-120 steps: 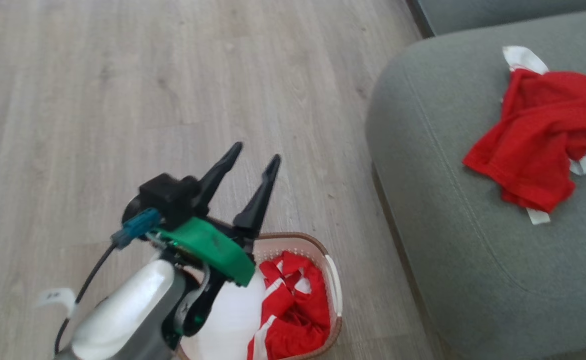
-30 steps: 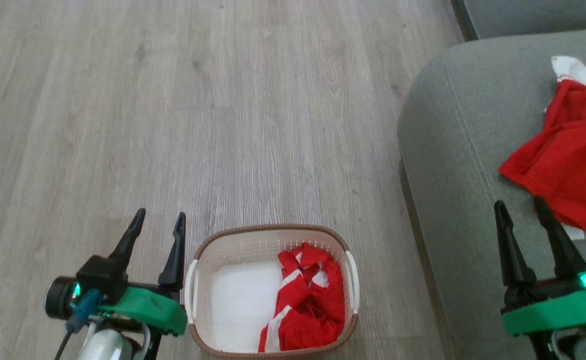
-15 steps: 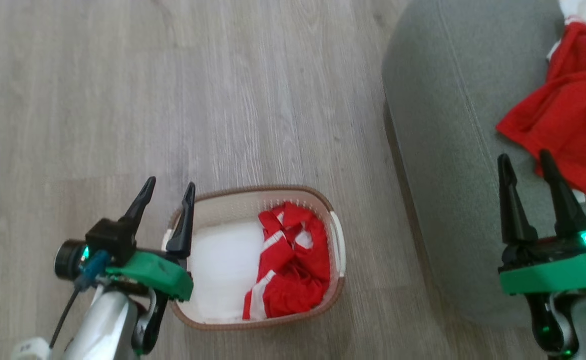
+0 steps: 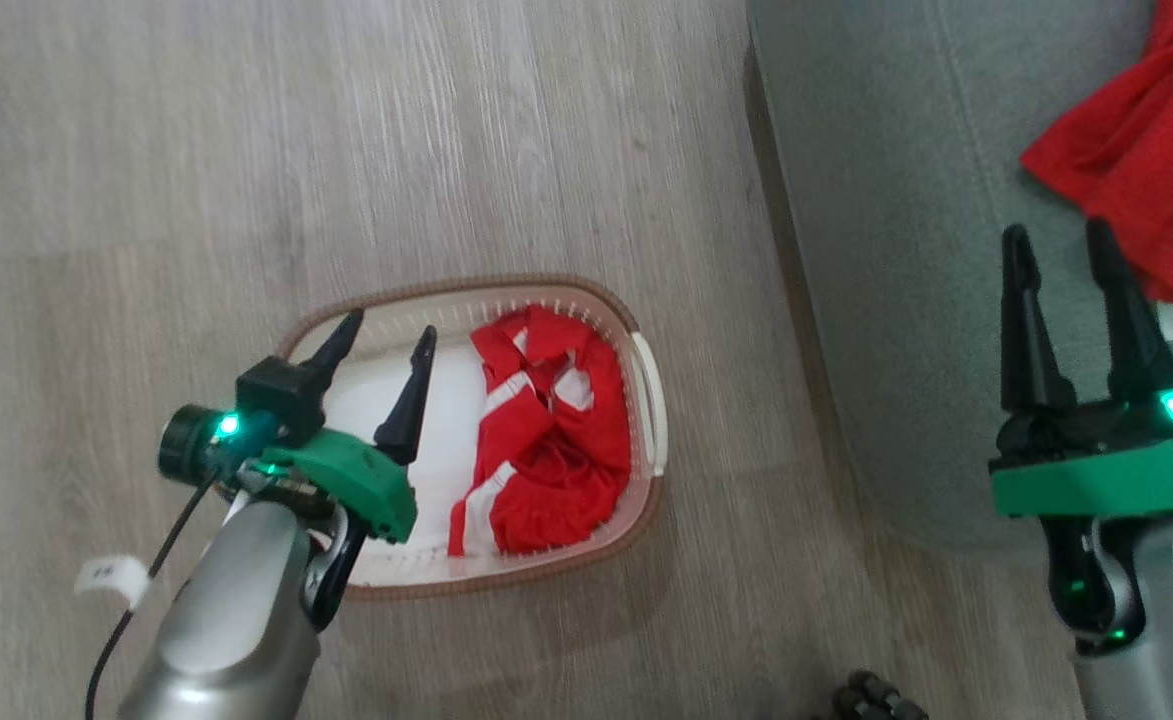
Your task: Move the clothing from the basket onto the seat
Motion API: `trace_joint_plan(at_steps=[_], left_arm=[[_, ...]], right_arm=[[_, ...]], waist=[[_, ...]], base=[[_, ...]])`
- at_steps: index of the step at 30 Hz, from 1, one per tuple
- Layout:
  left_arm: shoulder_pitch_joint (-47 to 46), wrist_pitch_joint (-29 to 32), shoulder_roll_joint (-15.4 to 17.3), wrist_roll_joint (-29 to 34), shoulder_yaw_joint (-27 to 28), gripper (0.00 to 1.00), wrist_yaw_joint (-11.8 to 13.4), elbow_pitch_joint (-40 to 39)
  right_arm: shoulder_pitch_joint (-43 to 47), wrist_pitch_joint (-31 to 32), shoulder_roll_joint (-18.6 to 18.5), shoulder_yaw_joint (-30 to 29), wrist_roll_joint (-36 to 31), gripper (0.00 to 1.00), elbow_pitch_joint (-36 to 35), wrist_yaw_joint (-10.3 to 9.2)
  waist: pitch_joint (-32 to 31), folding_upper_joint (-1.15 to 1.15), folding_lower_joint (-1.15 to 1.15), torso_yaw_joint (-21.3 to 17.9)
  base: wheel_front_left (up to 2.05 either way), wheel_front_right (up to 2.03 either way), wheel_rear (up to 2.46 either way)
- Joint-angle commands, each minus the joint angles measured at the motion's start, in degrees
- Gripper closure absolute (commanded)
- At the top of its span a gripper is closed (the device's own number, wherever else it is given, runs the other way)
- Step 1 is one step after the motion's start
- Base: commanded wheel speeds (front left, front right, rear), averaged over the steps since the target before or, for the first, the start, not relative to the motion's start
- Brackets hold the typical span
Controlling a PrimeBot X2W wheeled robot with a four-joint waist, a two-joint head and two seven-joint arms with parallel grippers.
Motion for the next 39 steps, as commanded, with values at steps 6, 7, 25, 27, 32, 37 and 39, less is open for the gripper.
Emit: trace_joint_plan(at_steps=[6, 7, 25, 27, 32, 37, 39], left_arm=[[-6.7, 0.0, -0.8, -1.4, -1.4, 0.00, -1.2, 7.6], [-7.6, 0.1, -0.9, -1.6, -1.9, 0.00, -1.3, 9.0], [-21.7, 6.6, -1.2, -11.5, -12.7, 0.00, -1.7, 26.4], [-22.8, 7.6, -0.8, -12.8, -14.2, 0.00, -1.7, 27.4], [-25.3, 11.4, 0.2, -16.4, -17.2, 0.00, -1.7, 29.7], [-27.5, 15.0, 1.5, -19.1, -20.0, 0.00, -1.7, 31.4], [-28.4, 16.2, 2.1, -19.7, -21.2, 0.00, -1.7, 32.2]], right_arm=[[-3.8, -0.5, 0.5, 1.5, -0.8, 0.00, -3.6, -0.01], [-4.4, -0.5, 0.5, 1.6, -1.0, 0.00, -4.1, -0.01], [-11.5, -0.5, 2.5, 2.4, -2.7, 0.00, -10.4, -0.01], [-12.3, -0.5, 2.8, 2.9, -2.8, 0.00, -11.0, -0.01], [-14.2, -0.5, 3.2, 3.8, -3.3, 0.00, -12.8, -0.01], [-15.6, -0.5, 3.8, 4.4, -3.5, 0.00, -14.7, -0.01], [-16.0, -0.5, 4.0, 4.5, -3.6, 0.00, -15.2, -0.01]], waist=[[7.3, 0.00, -0.01, -2.3], [8.1, 0.00, -0.01, -2.6], [20.7, 0.00, -0.01, -6.8], [21.9, 0.00, -0.01, -7.4], [24.6, 0.00, -0.01, -8.6], [26.7, 0.00, -0.01, -10.1], [27.4, 0.00, -0.01, -10.6]], base=[[0.00, 0.00, 0.00], [0.00, 0.00, 0.00], [0.00, 0.00, 0.00], [0.00, 0.00, 0.00], [0.00, 0.00, 0.00], [0.00, 0.00, 0.00], [0.00, 0.00, 0.00]])
